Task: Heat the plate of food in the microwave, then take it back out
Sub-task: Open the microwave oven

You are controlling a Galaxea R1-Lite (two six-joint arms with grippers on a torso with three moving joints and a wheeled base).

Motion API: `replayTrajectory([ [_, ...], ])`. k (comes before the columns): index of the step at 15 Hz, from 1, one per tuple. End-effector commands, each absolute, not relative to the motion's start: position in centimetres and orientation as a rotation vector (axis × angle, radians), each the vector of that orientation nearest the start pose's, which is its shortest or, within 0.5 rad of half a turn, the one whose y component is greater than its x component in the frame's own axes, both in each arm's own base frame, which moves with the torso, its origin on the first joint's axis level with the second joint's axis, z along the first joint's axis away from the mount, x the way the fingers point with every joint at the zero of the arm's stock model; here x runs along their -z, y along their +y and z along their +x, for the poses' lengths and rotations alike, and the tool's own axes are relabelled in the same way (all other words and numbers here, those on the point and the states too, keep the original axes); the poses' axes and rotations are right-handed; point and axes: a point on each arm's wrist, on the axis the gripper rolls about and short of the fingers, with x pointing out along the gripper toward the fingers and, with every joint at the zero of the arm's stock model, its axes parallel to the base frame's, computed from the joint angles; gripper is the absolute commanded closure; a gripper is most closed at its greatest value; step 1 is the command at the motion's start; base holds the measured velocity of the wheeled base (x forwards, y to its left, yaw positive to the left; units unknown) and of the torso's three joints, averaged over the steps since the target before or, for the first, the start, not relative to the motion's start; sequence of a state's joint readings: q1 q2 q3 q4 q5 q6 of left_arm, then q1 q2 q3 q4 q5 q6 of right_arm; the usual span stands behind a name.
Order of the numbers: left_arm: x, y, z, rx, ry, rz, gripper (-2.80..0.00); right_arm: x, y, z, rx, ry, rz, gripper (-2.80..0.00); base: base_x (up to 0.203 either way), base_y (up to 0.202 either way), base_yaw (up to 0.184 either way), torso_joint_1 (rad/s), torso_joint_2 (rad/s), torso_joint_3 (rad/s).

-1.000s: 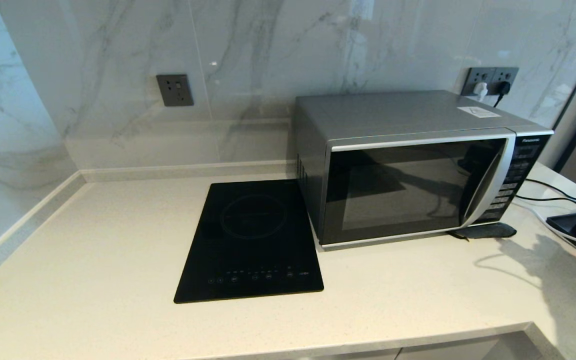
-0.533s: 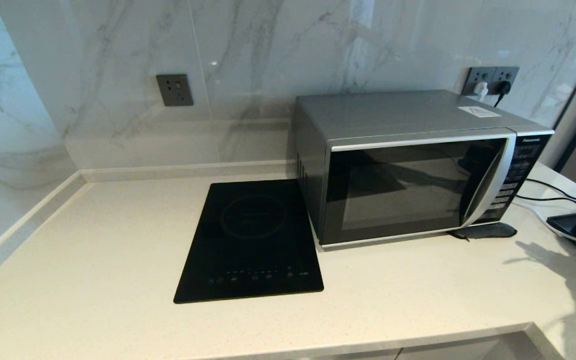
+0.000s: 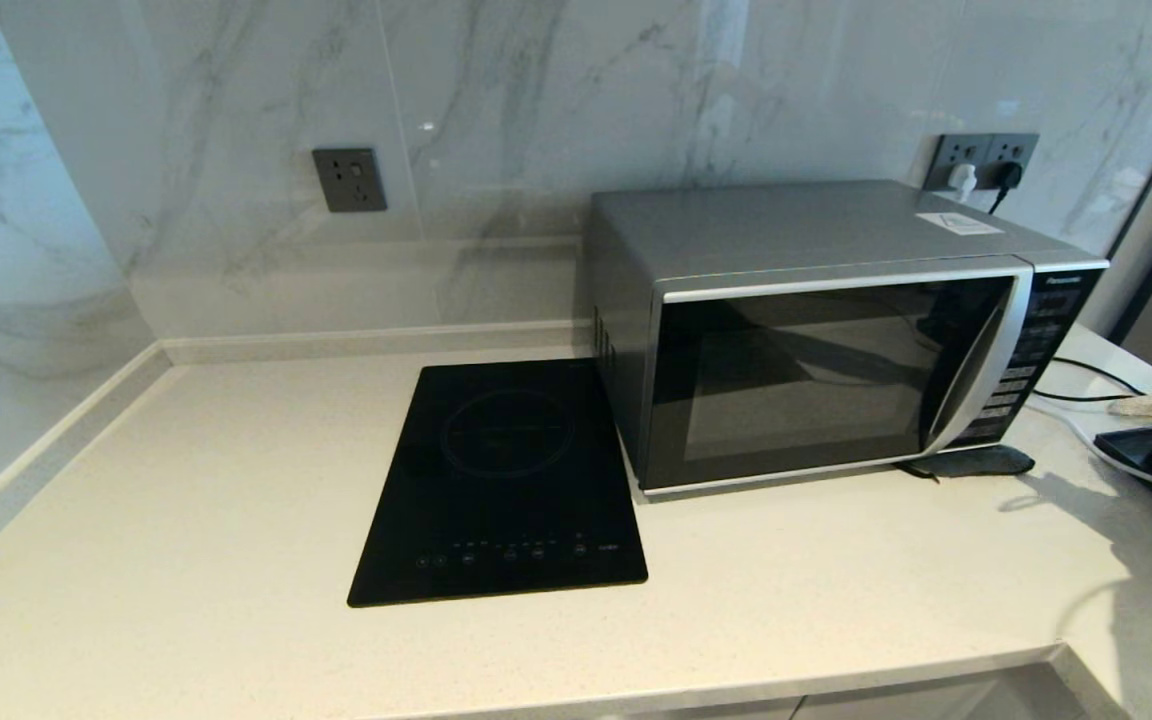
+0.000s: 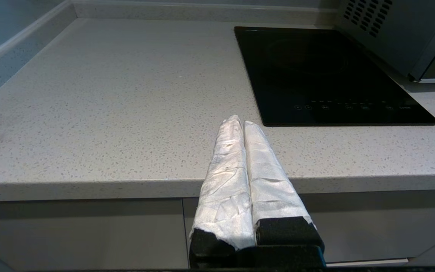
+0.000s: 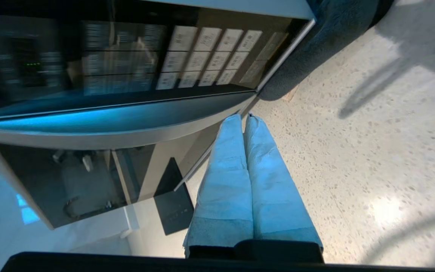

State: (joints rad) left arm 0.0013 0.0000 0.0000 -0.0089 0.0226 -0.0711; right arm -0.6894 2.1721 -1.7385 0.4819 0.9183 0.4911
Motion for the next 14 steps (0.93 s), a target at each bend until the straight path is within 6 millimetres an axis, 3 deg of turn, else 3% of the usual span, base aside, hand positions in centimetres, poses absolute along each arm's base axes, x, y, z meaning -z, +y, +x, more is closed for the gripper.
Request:
replayTrajectory([
  [1,-7.6,0.0,-2.3,-0.024,-0.009,-0.072,0.0,-14.3,-24.2,35.3,-0.085,0.761,1.157,0.0,0.0,0.0,0.0,0.0,0.0,0.0],
  [8,-7.6,0.0,-2.3,-0.024,-0.009,-0.072,0.0,-11.3,-23.0,38.7,-0.14,0.798,1.134,0.0,0.0,0.0,0.0,0.0,0.0,0.0],
  [14,-7.6,0.0,-2.3,-0.024,-0.009,-0.072,0.0,-10.3,-22.9,40.2,-0.16,0.797,1.119,0.0,0.0,0.0,0.0,0.0,0.0,0.0],
])
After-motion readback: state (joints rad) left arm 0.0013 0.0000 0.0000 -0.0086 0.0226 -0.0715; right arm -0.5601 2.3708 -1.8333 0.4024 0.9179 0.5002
